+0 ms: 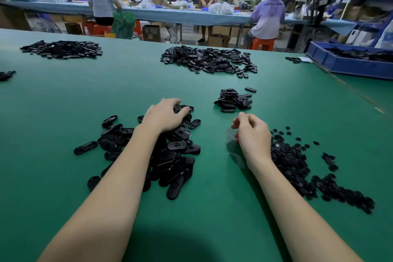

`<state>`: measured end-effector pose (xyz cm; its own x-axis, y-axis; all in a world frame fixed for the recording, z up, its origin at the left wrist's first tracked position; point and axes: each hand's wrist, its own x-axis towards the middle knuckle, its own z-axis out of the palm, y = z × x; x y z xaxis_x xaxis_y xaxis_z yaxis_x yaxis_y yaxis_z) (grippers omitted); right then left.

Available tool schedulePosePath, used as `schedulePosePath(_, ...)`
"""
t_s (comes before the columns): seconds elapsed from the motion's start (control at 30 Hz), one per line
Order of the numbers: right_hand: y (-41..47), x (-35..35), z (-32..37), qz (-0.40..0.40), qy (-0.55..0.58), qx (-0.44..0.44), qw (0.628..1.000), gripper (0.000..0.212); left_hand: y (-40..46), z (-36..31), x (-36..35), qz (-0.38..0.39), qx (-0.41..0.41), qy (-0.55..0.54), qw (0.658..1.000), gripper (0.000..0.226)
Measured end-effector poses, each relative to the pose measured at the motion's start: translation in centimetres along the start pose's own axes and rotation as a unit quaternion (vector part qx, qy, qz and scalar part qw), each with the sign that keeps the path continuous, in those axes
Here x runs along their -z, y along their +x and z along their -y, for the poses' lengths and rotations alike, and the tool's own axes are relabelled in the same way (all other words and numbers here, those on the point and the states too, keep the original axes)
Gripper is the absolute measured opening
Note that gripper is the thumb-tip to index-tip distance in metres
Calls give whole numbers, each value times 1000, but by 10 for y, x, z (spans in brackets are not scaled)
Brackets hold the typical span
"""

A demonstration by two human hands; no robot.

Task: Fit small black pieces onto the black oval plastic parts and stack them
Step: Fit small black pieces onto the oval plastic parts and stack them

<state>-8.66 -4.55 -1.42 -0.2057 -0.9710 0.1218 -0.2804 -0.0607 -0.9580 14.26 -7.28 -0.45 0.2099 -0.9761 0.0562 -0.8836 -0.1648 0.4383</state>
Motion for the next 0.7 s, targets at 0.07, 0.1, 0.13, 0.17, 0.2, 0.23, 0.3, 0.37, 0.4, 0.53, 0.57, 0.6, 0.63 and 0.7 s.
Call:
schedulePosePath(0.07, 0, 0, 0, 1, 0, 0, 1000, 36, -1, -2, -4, 6, -5, 13, 1000, 53)
schedulePosePath(0.1, 0, 0, 0, 2, 0, 0, 1000, 36, -3, -4, -4, 5, -8, 7, 1000, 49)
schedulePosePath(0.13, 0, 0, 0, 3, 0, 0, 1000, 36, -4, -6, -4, 5, -12, -5, 1000, 44)
schedulePosePath(0.17, 0, 0, 0, 4, 0, 0, 1000, 36, -5, -8, -4, 6, -17, -20, 1000, 39)
schedulePosePath(0.2, 0, 0, 0, 5, -2, 0, 1000, 36, -6, -10, -3, 6, -21, -35, 999, 34)
schedulePosePath(0.23, 0, 0, 0, 6, -4, 0, 1000, 37, -7, -11, -3, 7, -27, -55, 998, 29)
schedulePosePath(0.3, 0, 1, 0, 8, -5, 0, 1000, 37, -8, -13, -3, 5, -41, -95, 995, 27)
schedulePosePath(0.37, 0, 1, 0, 9, -6, 0, 1000, 36, -7, -15, -4, -2, -54, -114, 992, 22)
schedulePosePath(0.4, 0, 1, 0, 10, -6, 0, 1000, 36, -7, -16, -5, -6, -58, -116, 992, 20)
schedulePosePath(0.53, 1, 1, -1, 14, -1, 3, 1000, 34, -6, -21, -8, -28, -73, -110, 991, 25)
schedulePosePath(0.57, 1, 1, -1, 15, -1, 3, 1000, 33, -6, -22, -8, -29, -81, -93, 992, 30)
schedulePosePath(0.6, 1, 1, -1, 15, -2, 4, 1000, 33, -6, -25, -9, -21, -94, -64, 993, 35)
schedulePosePath(0.63, 0, 1, -1, 15, -3, 5, 1000, 33, -7, -27, -10, -8, -108, -30, 994, 39)
schedulePosePath(0.7, 1, 0, -1, 15, -5, 7, 1000, 33, -9, -31, -11, 19, -126, 29, 991, 41)
